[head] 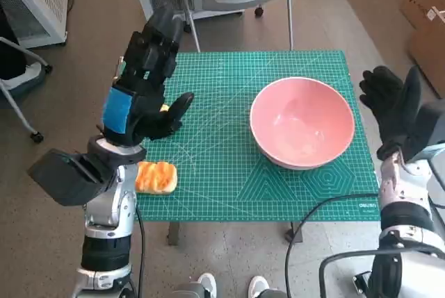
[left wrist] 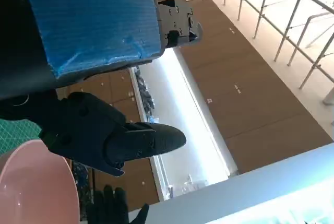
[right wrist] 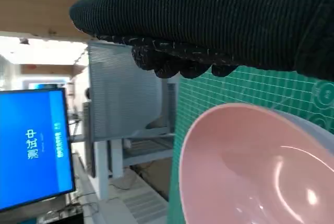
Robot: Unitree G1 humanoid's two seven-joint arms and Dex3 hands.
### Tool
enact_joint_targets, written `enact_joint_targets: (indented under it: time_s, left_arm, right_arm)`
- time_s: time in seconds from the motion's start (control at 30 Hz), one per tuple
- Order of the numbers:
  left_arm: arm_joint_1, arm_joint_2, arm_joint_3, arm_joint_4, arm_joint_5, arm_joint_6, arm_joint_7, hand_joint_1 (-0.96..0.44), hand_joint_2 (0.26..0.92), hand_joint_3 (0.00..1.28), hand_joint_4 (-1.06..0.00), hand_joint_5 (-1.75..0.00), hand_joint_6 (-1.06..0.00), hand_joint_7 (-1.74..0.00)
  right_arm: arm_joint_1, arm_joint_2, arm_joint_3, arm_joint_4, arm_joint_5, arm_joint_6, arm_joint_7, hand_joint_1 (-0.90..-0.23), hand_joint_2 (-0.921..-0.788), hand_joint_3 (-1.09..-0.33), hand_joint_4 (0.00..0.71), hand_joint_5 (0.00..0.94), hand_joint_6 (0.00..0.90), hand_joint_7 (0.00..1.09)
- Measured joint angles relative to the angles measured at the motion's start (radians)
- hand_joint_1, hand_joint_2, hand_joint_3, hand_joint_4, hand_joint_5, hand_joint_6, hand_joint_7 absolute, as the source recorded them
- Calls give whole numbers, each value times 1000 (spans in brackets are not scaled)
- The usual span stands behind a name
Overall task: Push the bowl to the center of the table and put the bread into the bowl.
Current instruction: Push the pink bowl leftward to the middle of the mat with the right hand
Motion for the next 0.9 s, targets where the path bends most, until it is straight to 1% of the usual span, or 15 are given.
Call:
enact_joint_targets:
  time_s: [0.17, 0.3, 0.37, 0.5, 0.67, 0.9]
  left_arm:
    - [4, 3, 1, -7, 2, 0, 8, -513, 777, 515, 1, 1, 1, -304]
    - [10, 7, 3, -10, 2, 0, 12, -517, 780, 510, 1, 1, 1, -305]
    - [16, 11, 5, -13, 2, 0, 12, -520, 782, 505, 1, 1, 1, -306]
    - [26, 17, 12, -18, 2, 1, 12, -517, 806, 460, 1, 1, 1, -304]
    - [39, 26, 21, -29, 2, 3, 18, -517, 816, 440, 1, 1, 1, -309]
    - [64, 39, 29, -58, 4, 6, 23, -530, 844, 381, 1, 1, 1, -317]
  right_arm:
    - [0, 27, 4, 1, -5, 0, -8, -587, -921, -780, 386, 26, 458, 31]
    - [0, 49, 9, 1, -21, -1, -9, -585, -921, -785, 386, 21, 459, 29]
    - [-1, 59, 10, 1, -23, -2, -9, -589, -921, -788, 384, 17, 459, 29]
    - [-4, 81, 14, 2, -30, -3, -7, -593, -921, -792, 382, 11, 459, 26]
    - [-20, 120, 19, 2, -37, -3, -3, -584, -921, -811, 373, 3, 446, 18]
    - [-51, 177, 28, 1, -39, -3, 7, -564, -921, -845, 349, 0, 433, 11]
